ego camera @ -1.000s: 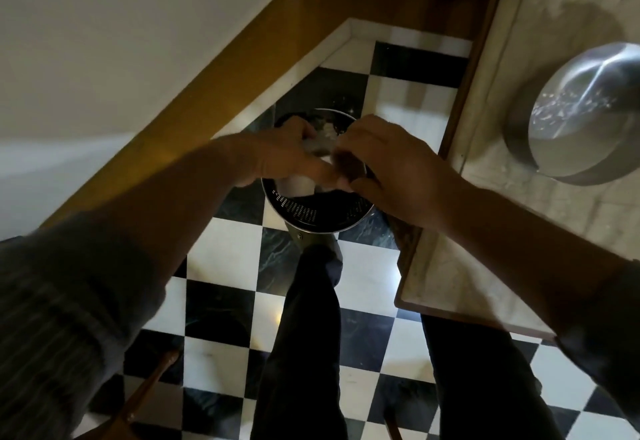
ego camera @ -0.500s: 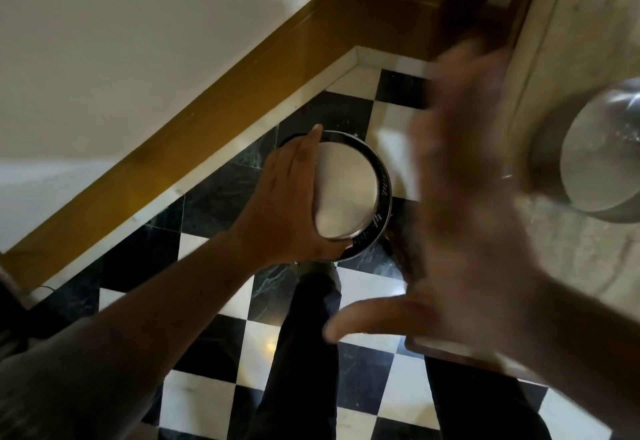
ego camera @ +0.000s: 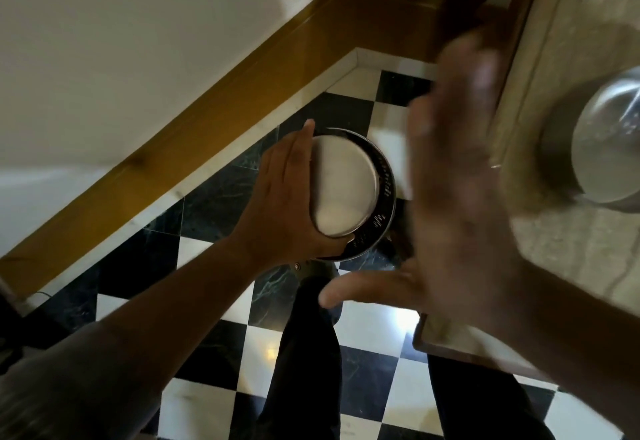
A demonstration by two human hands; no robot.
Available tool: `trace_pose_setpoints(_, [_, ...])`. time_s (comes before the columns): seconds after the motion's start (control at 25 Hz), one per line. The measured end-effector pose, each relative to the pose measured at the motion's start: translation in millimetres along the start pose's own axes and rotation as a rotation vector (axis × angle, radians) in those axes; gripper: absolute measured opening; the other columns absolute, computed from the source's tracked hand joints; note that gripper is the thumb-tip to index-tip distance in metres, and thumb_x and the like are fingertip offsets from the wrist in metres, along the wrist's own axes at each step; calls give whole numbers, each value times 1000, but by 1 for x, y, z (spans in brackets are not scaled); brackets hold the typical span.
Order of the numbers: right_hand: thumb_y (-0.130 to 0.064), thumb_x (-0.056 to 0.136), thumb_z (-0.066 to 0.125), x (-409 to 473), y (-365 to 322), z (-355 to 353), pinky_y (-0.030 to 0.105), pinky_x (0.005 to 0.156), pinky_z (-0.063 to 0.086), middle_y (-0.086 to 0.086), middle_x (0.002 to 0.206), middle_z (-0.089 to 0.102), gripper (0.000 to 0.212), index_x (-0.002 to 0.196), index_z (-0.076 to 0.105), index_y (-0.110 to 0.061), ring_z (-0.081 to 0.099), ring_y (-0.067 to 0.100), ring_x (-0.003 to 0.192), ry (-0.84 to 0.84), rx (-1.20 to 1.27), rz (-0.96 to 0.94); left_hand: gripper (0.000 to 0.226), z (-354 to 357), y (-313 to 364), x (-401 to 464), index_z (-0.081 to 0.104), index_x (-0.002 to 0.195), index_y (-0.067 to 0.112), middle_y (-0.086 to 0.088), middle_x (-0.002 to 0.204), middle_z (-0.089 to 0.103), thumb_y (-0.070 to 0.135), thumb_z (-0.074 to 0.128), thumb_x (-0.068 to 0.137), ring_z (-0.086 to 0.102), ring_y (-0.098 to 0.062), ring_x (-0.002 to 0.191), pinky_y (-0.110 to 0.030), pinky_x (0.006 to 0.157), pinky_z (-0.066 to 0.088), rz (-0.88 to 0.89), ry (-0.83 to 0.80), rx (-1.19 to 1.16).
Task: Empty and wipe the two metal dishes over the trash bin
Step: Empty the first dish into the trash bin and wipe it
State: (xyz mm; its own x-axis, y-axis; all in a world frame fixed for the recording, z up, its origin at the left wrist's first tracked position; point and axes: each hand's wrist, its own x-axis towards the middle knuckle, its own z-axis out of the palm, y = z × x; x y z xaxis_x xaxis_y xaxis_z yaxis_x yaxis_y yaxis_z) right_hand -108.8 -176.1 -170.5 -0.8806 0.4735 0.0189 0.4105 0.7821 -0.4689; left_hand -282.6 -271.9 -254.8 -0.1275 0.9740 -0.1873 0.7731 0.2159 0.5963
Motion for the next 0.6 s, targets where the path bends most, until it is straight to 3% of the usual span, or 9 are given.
trace_pose_setpoints(0.08, [-89,59,56,-9,3,36,60,119,18,18,162,16,132,153,12,-8,13,38,150,-368,-153,-151,118,1,7,1,19,147,4,-30,145,47,77,64,65,48,-44,132,-57,106,44,9,0,-11])
trace_pose_setpoints(0.16, [-83,55,66,-11,9,61,65,115,22,21,158,30,128,149,25,-7,23,44,146,-559,-209,-217,114,4,8,-4,20,146,8,-29,142,50,77,63,66,51,-44,129,-59,103,47,-14,-2,-24])
trace_pose_setpoints(0.24, [-66,60,77,-8,14,66,63,115,23,22,155,35,115,146,30,-7,28,46,144,-507,-213,-225,113,8,6,-5,22,144,9,-29,142,51,76,66,64,51,-44,129,-55,105,46,-26,23,-40])
trace_pose_setpoints(0.32, [-40,75,78,-8,16,65,58,112,29,25,152,40,86,143,38,-6,35,49,140,-344,-222,-162,112,9,6,-9,24,143,8,-29,141,51,75,67,64,51,-42,128,-47,105,44,-26,32,-57])
trace_pose_setpoints(0.4, [-19,79,76,-9,19,62,55,106,39,29,146,46,66,136,49,-3,41,50,135,-274,-144,-77,114,3,6,-9,29,145,9,-21,145,50,70,72,59,48,-27,130,-31,106,41,-69,-16,-128])
trace_pose_setpoints(0.48, [-10,80,74,-6,21,58,55,103,48,28,141,50,58,133,53,-2,48,47,130,-312,90,57,113,-11,6,-9,31,146,19,1,144,49,62,80,54,47,-1,125,-12,98,40,-226,-133,-354])
trace_pose_setpoints(0.52, [-8,82,71,-3,20,53,53,101,50,23,140,51,54,133,53,-4,52,42,127,-326,244,169,107,-18,6,-11,32,142,25,11,136,50,55,86,54,52,4,117,-9,91,46,-357,-172,-521])
trace_pose_setpoints(0.6, [-8,87,65,4,17,48,39,99,51,13,135,54,48,133,53,-10,54,28,121,-261,496,430,82,-27,4,-16,38,133,25,10,123,57,48,83,67,64,-5,107,-21,85,56,-658,-157,-837])
